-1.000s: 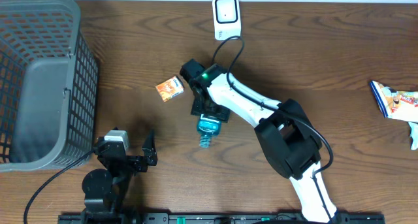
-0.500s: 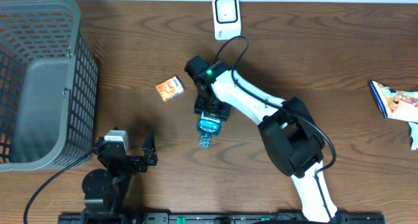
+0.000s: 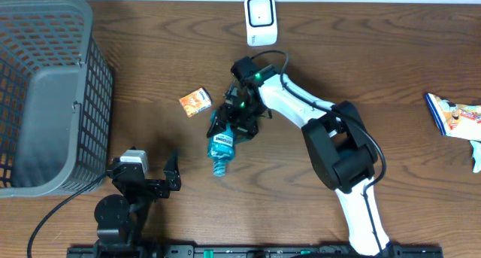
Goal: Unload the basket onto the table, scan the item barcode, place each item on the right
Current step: 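Lift and rotate the Listerine bottle with the right gripper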
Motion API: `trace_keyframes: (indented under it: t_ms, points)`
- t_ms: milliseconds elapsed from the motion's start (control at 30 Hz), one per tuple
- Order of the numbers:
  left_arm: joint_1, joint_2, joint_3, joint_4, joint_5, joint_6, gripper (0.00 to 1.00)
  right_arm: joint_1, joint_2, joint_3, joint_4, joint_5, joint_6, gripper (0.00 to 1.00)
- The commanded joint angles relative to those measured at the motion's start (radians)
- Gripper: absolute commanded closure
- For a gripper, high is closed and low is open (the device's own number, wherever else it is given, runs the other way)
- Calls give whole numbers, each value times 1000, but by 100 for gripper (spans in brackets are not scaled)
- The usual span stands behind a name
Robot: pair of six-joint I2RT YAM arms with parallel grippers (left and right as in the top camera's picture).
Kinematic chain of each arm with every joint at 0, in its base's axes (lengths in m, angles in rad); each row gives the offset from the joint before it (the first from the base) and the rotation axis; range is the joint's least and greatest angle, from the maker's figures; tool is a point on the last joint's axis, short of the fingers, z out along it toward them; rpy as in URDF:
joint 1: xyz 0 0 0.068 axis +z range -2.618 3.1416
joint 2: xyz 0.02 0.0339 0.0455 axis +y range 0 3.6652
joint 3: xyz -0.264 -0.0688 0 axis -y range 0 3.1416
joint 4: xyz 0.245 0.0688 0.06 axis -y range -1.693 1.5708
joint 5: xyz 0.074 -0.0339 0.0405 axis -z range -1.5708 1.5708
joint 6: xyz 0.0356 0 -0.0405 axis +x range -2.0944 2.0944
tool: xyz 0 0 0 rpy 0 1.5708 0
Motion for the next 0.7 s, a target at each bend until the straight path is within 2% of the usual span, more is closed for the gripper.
trace_keyframes:
  t_ms: [0,267,467,567,667]
  points:
    - [-3,-4,12,0,5,20,2,-2,47,-23,45,-248,-132,85]
    - [-3,-4,12,1,5,20,2,-2,47,-23,139,-441,-278,85]
    - [-3,-4,12,1,5,20,2,-9,47,-23,206,-685,-522,83]
    - [-3,-4,12,1,6,20,2,-20,47,-23,220,-752,-644,81]
    - [-3,-4,12,1,5,20,2,-37,47,-23,227,-752,-682,80]
